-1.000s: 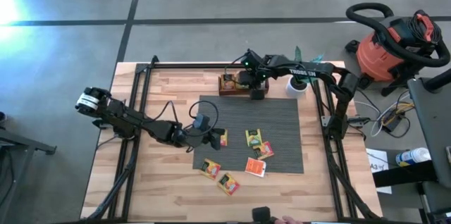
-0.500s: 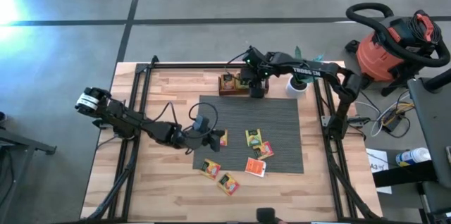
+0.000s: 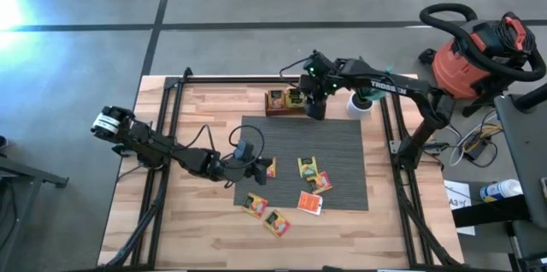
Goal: Pick & Place Tea
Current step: Put the yellow tea bag into the middle section of the wooden organizer
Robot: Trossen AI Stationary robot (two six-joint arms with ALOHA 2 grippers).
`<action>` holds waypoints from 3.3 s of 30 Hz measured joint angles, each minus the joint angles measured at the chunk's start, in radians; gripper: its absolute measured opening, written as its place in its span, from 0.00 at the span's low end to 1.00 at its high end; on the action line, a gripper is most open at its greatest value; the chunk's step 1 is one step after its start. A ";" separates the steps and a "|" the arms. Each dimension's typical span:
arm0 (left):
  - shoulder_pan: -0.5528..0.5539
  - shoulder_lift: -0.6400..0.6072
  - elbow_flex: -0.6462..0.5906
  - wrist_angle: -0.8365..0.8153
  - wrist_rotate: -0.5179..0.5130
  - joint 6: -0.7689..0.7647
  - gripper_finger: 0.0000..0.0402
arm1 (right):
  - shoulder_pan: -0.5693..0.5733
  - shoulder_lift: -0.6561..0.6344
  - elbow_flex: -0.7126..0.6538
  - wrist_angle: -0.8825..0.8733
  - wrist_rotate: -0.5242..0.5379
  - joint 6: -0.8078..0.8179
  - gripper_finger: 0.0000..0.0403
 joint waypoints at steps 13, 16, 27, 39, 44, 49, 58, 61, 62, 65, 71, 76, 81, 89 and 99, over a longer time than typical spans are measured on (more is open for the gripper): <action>-0.001 0.000 0.000 -0.006 0.000 0.012 0.00 | 0.186 -0.014 -0.148 -0.085 -0.146 0.185 0.31; -0.004 0.000 0.000 -0.009 0.000 0.013 0.00 | 0.249 -0.013 -0.206 -0.069 -0.146 0.225 0.31; -0.011 0.000 0.000 -0.073 0.020 0.013 0.00 | 0.404 -0.013 -0.435 0.134 -0.144 0.484 0.28; -0.011 0.000 -0.001 -0.072 0.023 0.027 0.00 | 0.479 -0.013 -0.490 0.204 -0.126 0.644 0.24; -0.011 0.000 -0.001 -0.071 0.045 0.026 0.00 | 0.483 -0.019 -0.454 0.252 -0.102 0.641 0.22; -0.011 0.000 -0.001 -0.071 0.045 0.017 0.00 | 0.482 -0.020 -0.413 0.260 -0.066 0.613 0.21; -0.012 0.000 -0.002 -0.072 0.046 0.002 0.00 | 0.436 -0.020 -0.429 0.253 0.001 0.588 0.24; -0.012 0.000 -0.002 -0.072 0.046 0.001 0.00 | 0.418 -0.020 -0.440 0.235 0.001 0.585 0.25; -0.012 0.000 -0.002 -0.072 0.046 -0.001 0.00 | 0.412 -0.020 -0.445 0.227 0.000 0.583 0.25; -0.009 0.000 -0.002 -0.072 0.067 -0.019 0.00 | 0.394 -0.020 -0.463 0.223 0.000 0.581 0.27; 0.076 0.000 -0.002 -0.071 0.312 -0.015 0.00 | 0.332 -0.018 -0.504 0.238 -0.053 0.540 0.27; 0.168 0.000 -0.002 -0.051 0.385 0.003 0.00 | 0.257 -0.018 -0.507 0.259 -0.108 0.536 0.26; 0.225 0.043 -0.001 0.075 0.472 0.038 0.00 | 0.227 -0.018 -0.507 0.284 -0.139 0.540 0.28; 0.231 0.272 0.152 0.122 0.517 0.111 0.00 | 0.237 -0.018 -0.507 0.283 -0.143 0.543 0.33; 0.224 0.506 0.429 0.114 0.638 0.232 0.00 | 0.241 -0.019 -0.537 0.226 -0.196 0.580 0.33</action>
